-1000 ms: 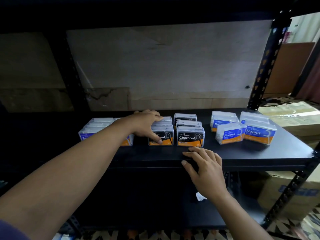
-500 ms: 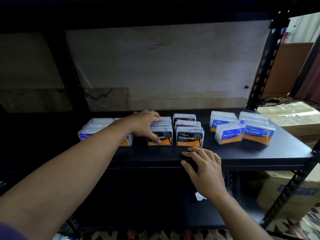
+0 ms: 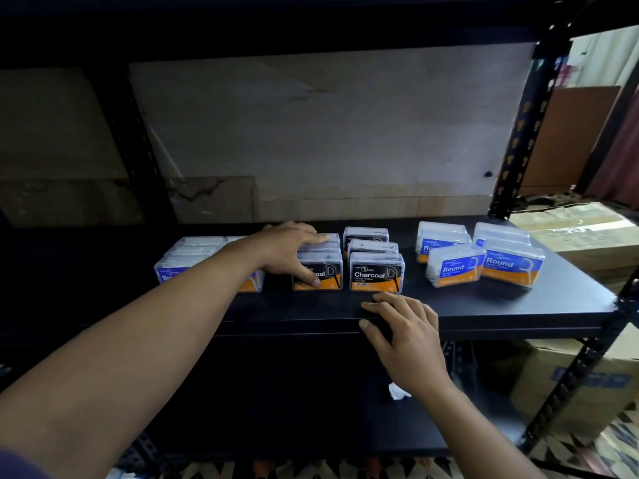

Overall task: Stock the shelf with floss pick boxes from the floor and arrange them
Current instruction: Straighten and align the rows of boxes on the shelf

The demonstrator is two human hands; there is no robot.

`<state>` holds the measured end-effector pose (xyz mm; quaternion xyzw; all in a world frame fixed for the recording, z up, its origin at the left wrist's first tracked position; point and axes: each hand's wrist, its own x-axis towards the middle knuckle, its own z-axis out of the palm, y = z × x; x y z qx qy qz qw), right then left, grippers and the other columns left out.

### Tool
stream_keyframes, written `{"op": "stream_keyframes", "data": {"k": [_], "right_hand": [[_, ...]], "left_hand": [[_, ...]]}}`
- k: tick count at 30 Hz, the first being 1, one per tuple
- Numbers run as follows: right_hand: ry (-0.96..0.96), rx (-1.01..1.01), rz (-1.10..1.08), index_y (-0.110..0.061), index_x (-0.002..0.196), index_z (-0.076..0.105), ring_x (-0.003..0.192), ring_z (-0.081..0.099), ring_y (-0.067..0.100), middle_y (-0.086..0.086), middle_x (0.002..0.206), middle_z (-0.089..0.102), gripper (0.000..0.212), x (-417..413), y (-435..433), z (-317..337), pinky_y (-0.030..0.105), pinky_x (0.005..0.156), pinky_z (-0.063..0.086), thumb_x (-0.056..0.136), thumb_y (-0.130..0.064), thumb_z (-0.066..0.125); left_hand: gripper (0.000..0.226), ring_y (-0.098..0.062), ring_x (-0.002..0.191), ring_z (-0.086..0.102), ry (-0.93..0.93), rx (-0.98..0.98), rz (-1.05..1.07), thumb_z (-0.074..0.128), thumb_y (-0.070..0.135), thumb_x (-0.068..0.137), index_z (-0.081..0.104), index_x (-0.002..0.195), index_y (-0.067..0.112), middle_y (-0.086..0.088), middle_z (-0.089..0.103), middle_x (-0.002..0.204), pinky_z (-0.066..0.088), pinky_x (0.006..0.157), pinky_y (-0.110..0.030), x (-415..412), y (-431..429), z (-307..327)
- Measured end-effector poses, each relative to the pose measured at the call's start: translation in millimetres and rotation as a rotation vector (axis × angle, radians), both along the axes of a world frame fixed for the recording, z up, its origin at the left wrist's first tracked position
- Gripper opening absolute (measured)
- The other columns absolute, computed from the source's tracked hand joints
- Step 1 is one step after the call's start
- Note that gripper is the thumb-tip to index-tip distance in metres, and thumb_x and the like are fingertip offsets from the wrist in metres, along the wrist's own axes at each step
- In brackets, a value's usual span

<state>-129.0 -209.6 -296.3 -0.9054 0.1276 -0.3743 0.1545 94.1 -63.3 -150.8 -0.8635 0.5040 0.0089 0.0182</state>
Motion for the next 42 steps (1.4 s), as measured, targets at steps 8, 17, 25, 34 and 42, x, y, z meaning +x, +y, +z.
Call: {"op": "stream_keyframes", "data": {"k": [8,17,25,34,42], "right_hand": [[0.009,0.002,-0.006,-0.041,0.113,0.066,0.119,0.050,0.008,-0.022,0.123,0.058,0.031,0.2,-0.2,-0.5,0.027,0.106,0.024,0.090,-0.055,0.051],[0.018,0.002,0.003,-0.040,0.114,0.065,0.119,0.049,0.008,-0.022,0.123,0.057,0.031,-0.7,-0.1,1.5,0.028,0.107,0.024,0.090,-0.054,0.051],[0.075,-0.055,0.095,-0.035,0.120,0.067,0.125,0.050,0.009,-0.017,0.126,0.062,0.033,-13.9,-19.0,6.4,0.027,0.108,0.028,0.095,-0.045,0.049],[0.050,-0.054,-0.089,-0.033,0.116,0.070,0.123,0.051,0.013,-0.014,0.123,0.065,0.032,-46.8,-57.1,7.2,0.028,0.106,0.027,0.093,-0.045,0.052],[-0.031,0.032,-0.102,-0.033,0.109,0.072,0.118,0.053,0.011,-0.016,0.119,0.064,0.030,-40.4,-52.5,0.2,0.023,0.105,0.025,0.089,-0.048,0.054]], "left_hand": [[0.102,-0.015,0.136,0.030,0.025,-0.018,0.009,0.073,0.073,0.065,0.029,0.151,0.040,0.013,0.035,0.149,0.030,0.110,-0.050,1.6,0.8,-1.5],[0.106,-0.016,0.140,0.028,0.024,-0.018,0.024,0.073,0.074,0.063,0.027,0.152,0.039,0.011,0.033,0.153,0.030,0.112,-0.050,-2.0,1.8,0.8],[0.092,-0.011,0.135,0.034,0.090,-0.189,-0.046,0.065,0.078,0.069,0.038,0.147,0.038,0.015,0.041,0.144,0.035,0.110,-0.042,-22.0,-11.0,7.7],[0.077,-0.012,0.136,0.039,0.012,-0.219,-0.148,0.062,0.070,0.080,0.046,0.144,0.031,0.011,0.043,0.149,0.032,0.110,-0.041,-56.1,-54.4,1.0],[0.065,-0.015,0.131,0.038,-0.027,-0.204,-0.146,0.062,0.060,0.085,0.049,0.142,0.032,0.010,0.046,0.145,0.028,0.104,-0.040,-54.0,-72.5,-11.5]]}}
